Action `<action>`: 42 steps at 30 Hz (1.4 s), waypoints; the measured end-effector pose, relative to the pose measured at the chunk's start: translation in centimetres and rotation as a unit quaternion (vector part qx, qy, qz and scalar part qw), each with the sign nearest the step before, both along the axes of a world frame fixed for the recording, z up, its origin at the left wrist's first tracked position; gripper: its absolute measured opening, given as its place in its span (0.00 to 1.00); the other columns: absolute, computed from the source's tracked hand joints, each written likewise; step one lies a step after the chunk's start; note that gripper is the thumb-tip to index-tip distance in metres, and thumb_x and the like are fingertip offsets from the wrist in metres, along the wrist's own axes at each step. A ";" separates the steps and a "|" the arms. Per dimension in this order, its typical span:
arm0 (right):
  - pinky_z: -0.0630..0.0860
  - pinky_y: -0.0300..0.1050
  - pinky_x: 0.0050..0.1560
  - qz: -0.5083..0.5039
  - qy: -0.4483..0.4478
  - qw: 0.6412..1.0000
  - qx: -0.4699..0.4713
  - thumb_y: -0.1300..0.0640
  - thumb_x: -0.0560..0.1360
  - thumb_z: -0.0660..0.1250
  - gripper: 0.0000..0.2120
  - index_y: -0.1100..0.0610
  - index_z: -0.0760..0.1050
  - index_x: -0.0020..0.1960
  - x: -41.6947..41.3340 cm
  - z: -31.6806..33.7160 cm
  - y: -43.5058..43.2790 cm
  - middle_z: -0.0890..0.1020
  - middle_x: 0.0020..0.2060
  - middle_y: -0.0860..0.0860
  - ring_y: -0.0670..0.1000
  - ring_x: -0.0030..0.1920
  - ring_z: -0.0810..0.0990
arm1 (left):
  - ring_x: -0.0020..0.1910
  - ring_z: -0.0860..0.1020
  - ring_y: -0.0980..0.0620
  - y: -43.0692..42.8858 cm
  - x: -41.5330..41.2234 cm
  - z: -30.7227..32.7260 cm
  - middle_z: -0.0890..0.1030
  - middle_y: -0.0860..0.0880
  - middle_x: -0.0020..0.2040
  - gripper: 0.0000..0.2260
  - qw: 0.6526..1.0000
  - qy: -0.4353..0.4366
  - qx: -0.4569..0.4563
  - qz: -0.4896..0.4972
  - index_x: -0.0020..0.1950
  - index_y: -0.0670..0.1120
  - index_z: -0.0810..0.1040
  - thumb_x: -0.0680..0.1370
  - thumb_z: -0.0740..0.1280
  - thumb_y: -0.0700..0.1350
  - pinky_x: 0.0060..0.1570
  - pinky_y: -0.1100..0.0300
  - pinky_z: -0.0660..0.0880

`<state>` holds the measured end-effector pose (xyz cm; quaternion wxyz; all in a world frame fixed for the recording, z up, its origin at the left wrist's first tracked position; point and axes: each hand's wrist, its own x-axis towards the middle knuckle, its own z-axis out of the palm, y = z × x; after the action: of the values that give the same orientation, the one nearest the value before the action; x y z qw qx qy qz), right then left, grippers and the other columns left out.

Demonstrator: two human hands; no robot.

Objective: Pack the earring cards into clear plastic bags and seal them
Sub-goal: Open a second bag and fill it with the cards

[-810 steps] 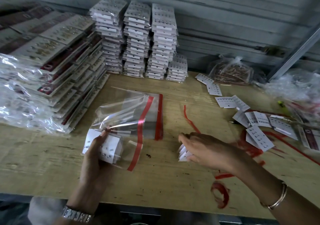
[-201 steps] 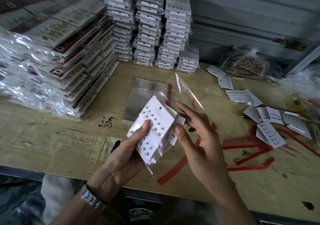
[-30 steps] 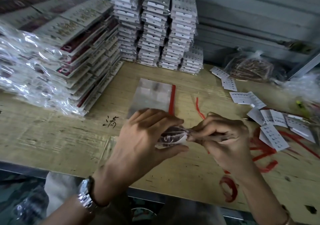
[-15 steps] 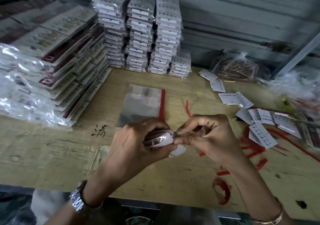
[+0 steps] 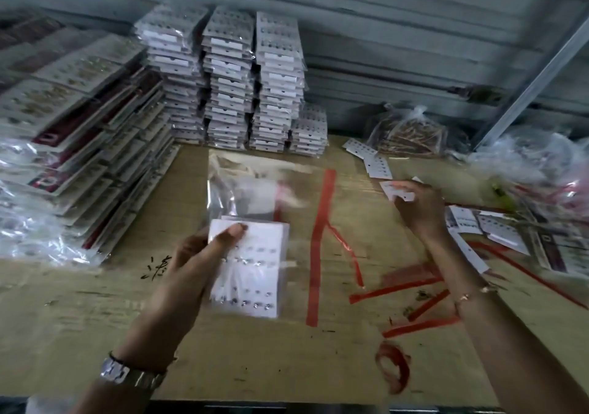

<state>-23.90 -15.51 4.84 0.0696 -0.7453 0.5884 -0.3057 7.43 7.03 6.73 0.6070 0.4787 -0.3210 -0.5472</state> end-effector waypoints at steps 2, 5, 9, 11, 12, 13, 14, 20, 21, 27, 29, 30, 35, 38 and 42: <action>0.73 0.42 0.45 -0.031 0.134 0.990 -0.019 0.68 0.70 0.67 0.16 0.59 0.84 0.55 -1.0 -1.1 -1.8 0.85 0.49 0.60 0.60 0.49 0.83 | 0.43 0.86 0.41 -0.3 0.4 -1.1 0.86 0.38 0.48 0.16 0.998 0.035 0.049 -0.006 0.51 0.43 0.85 0.76 0.69 0.54 0.36 0.52 0.82; 0.77 0.49 0.50 -0.014 0.279 0.960 -0.007 0.64 0.75 0.62 0.13 0.59 0.81 0.57 -0.8 -2.2 -3.3 0.83 0.53 0.60 0.60 0.52 0.81 | 0.57 0.82 0.38 -0.9 1.2 -2.8 0.82 0.39 0.61 0.20 0.993 0.084 0.074 -0.032 0.64 0.47 0.81 0.78 0.68 0.58 0.52 0.43 0.81; 0.77 0.48 0.49 -0.035 0.340 0.939 0.039 0.61 0.81 0.57 0.14 0.60 0.80 0.59 0.0 -2.0 -4.1 0.83 0.54 0.60 0.59 0.54 0.82 | 0.62 0.80 0.37 -1.5 1.9 -4.5 0.79 0.40 0.66 0.24 0.984 0.144 0.078 -0.073 0.70 0.50 0.76 0.79 0.67 0.61 0.53 0.42 0.80; 0.77 0.49 0.47 -0.059 0.349 0.933 0.062 0.63 0.81 0.58 0.13 0.62 0.80 0.59 0.4 -1.8 -4.0 0.83 0.54 0.61 0.60 0.53 0.82 | 0.61 0.80 0.36 -1.4 2.1 -5.2 0.79 0.39 0.66 0.24 0.981 0.161 0.083 -0.069 0.70 0.50 0.75 0.79 0.68 0.60 0.52 0.42 0.80; 0.77 0.49 0.47 -0.067 0.352 0.931 0.073 0.64 0.80 0.59 0.13 0.62 0.80 0.59 0.5 -1.8 -4.0 0.83 0.54 0.62 0.60 0.53 0.82 | 0.61 0.80 0.36 -1.3 2.3 -5.5 0.79 0.39 0.66 0.24 0.981 0.162 0.089 -0.061 0.70 0.50 0.76 0.78 0.68 0.61 0.52 0.42 0.80; 0.77 0.49 0.46 -0.067 0.356 0.929 0.083 0.65 0.80 0.59 0.13 0.63 0.79 0.59 0.6 -1.7 -4.1 0.82 0.54 0.61 0.60 0.53 0.82 | 0.59 0.81 0.36 -1.2 2.4 -5.6 0.80 0.39 0.65 0.25 0.982 0.154 0.096 -0.055 0.69 0.50 0.77 0.77 0.69 0.62 0.51 0.43 0.80; 0.77 0.49 0.46 -0.062 0.365 0.925 0.090 0.66 0.79 0.59 0.13 0.63 0.79 0.59 0.7 -1.6 -4.0 0.82 0.54 0.61 0.60 0.53 0.82 | 0.57 0.82 0.36 -1.1 2.5 -5.7 0.81 0.39 0.63 0.26 0.983 0.140 0.104 -0.050 0.68 0.50 0.77 0.75 0.70 0.63 0.49 0.43 0.81; 0.77 0.50 0.46 -0.049 0.361 0.929 0.071 0.72 0.76 0.58 0.14 0.65 0.78 0.57 0.9 -0.9 -3.5 0.81 0.53 0.61 0.61 0.50 0.82 | 0.47 0.86 0.43 -1.0 2.7 -6.2 0.85 0.42 0.53 0.32 0.987 0.128 0.098 -0.020 0.61 0.51 0.83 0.64 0.76 0.68 0.42 0.48 0.82; 0.77 0.50 0.45 -0.056 0.356 0.932 0.045 0.72 0.76 0.59 0.12 0.66 0.77 0.56 0.9 -0.8 -3.3 0.81 0.51 0.61 0.61 0.48 0.82 | 0.47 0.86 0.43 -0.9 2.7 -6.2 0.85 0.42 0.54 0.31 0.987 0.130 0.096 -0.019 0.61 0.51 0.83 0.65 0.76 0.67 0.43 0.49 0.82; 0.71 0.43 0.34 -0.088 0.173 0.962 -0.190 0.64 0.70 0.73 0.04 0.65 0.82 0.42 1.5 0.9 -1.1 0.80 0.44 0.58 0.60 0.42 0.79 | 0.45 0.86 0.42 -0.7 2.8 -6.6 0.86 0.40 0.51 0.24 0.980 0.172 0.095 -0.017 0.58 0.46 0.84 0.72 0.71 0.63 0.42 0.48 0.82; 0.75 0.42 0.34 -0.070 0.075 0.976 -0.193 0.61 0.73 0.72 0.04 0.62 0.84 0.45 2.1 1.2 0.2 0.83 0.43 0.55 0.55 0.38 0.81 | 0.42 0.86 0.43 -0.6 2.8 -6.6 0.86 0.40 0.48 0.20 0.977 0.186 0.099 -0.016 0.54 0.46 0.86 0.75 0.67 0.60 0.39 0.49 0.82; 0.77 0.42 0.34 -0.060 -0.002 0.982 -0.178 0.61 0.73 0.72 0.04 0.62 0.84 0.47 2.4 1.3 1.0 0.84 0.43 0.55 0.52 0.35 0.81 | 0.41 0.86 0.43 -0.6 2.8 -6.6 0.86 0.40 0.47 0.20 0.977 0.189 0.100 -0.015 0.53 0.46 0.86 0.76 0.66 0.60 0.38 0.49 0.82; 0.83 0.42 0.37 -0.063 -0.497 0.848 0.172 0.64 0.73 0.73 0.02 0.58 0.83 0.43 4.8 0.5 6.0 0.86 0.38 0.56 0.50 0.35 0.85 | 0.43 0.86 0.42 -0.8 2.8 -6.6 0.85 0.39 0.50 0.21 0.975 0.200 0.102 -0.009 0.58 0.45 0.84 0.75 0.66 0.59 0.39 0.49 0.82; 0.82 0.39 0.35 -0.094 -0.589 0.727 0.340 0.68 0.72 0.71 0.03 0.67 0.81 0.46 5.7 -0.6 7.8 0.86 0.41 0.61 0.52 0.38 0.86 | 0.47 0.85 0.42 -0.9 2.8 -6.7 0.84 0.40 0.55 0.24 0.973 0.210 0.095 -0.028 0.65 0.45 0.80 0.76 0.67 0.59 0.45 0.48 0.82; 0.81 0.39 0.35 -0.114 -0.587 0.718 0.357 0.71 0.71 0.71 0.05 0.72 0.79 0.47 5.9 -1.5 8.9 0.86 0.41 0.63 0.56 0.40 0.87 | 0.47 0.85 0.43 -0.9 2.9 -6.8 0.84 0.40 0.54 0.25 0.972 0.214 0.090 -0.028 0.66 0.44 0.79 0.75 0.68 0.59 0.45 0.48 0.82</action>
<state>-18.03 -6.59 3.37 0.6262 -0.2641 0.5754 -0.4549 10.38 6.11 -0.04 0.6001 0.3940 -0.1465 -0.6806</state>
